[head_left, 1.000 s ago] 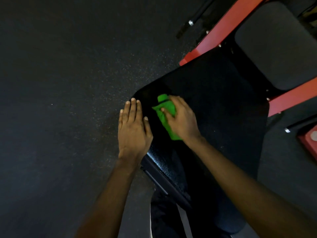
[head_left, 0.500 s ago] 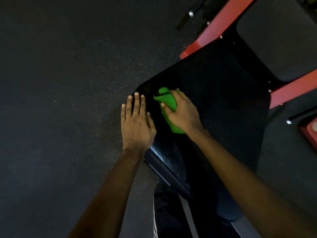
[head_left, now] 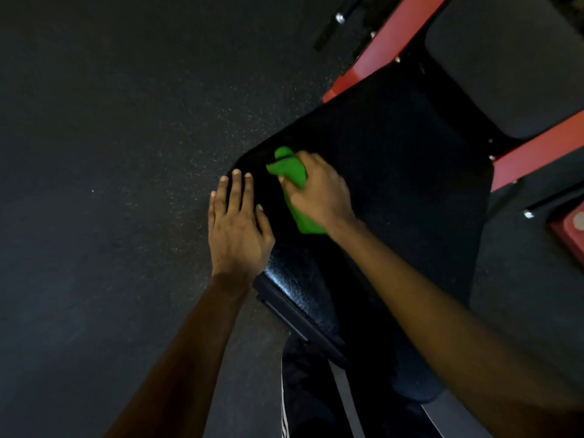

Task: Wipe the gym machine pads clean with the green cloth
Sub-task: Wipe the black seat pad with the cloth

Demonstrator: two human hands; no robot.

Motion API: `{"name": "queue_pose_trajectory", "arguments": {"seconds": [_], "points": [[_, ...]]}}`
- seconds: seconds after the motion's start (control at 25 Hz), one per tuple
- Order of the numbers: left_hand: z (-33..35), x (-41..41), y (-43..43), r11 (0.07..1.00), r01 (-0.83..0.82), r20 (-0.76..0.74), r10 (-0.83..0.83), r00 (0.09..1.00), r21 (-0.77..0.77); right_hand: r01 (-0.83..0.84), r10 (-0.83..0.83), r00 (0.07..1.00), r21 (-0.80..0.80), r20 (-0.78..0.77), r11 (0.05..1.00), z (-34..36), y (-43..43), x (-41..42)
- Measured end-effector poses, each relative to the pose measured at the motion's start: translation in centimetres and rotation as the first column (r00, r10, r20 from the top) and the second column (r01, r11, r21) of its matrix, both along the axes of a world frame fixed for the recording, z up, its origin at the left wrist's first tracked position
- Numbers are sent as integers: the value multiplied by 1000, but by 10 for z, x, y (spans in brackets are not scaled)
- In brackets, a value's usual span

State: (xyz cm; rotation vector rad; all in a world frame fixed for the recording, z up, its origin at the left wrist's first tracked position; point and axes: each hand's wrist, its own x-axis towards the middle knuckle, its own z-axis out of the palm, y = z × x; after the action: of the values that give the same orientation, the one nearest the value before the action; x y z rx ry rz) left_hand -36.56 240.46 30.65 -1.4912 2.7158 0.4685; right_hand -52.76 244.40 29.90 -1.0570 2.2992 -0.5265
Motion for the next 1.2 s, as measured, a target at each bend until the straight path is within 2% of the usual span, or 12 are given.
{"name": "queue_pose_trajectory", "arguments": {"seconds": [0.08,0.16,0.32,0.4,0.6,0.76,0.84,0.96,1.08,1.2], "points": [[0,-1,0,1000,-8,4,8,1000,-1,-27,26,1000,-59,-18,998,-1,29,5],[1,-1,0,1000,-10,9,10,1000,-3,-1,-1,997,-26,-72,1000,-15,26,-11],[0,-1,1,1000,-8,5,8,1000,-6,266,-263,964,104,-39,958,-37,-30,-66],[-1,0,1,1000,-13,1,13,1000,-12,308,-310,951,152,-12,939,-32,-45,-67],[0,-1,0,1000,-15,1,15,1000,2,9,-10,999,15,41,1000,12,30,12],[-1,-1,0,1000,-11,0,11,1000,-4,66,-71,997,116,38,991,-10,26,-17],[-2,0,-1,1000,-12,-3,12,1000,-4,45,-51,996,96,70,994,-8,9,-23],[0,0,1,1000,-13,-12,13,1000,5,-48,48,999,37,2,998,4,25,-4],[0,0,0,1000,-13,-4,13,1000,13,-164,174,981,112,-88,980,-2,51,11],[2,-1,0,1000,1,30,-1,1000,6,-119,138,981,141,-137,983,-23,23,-2]]}}
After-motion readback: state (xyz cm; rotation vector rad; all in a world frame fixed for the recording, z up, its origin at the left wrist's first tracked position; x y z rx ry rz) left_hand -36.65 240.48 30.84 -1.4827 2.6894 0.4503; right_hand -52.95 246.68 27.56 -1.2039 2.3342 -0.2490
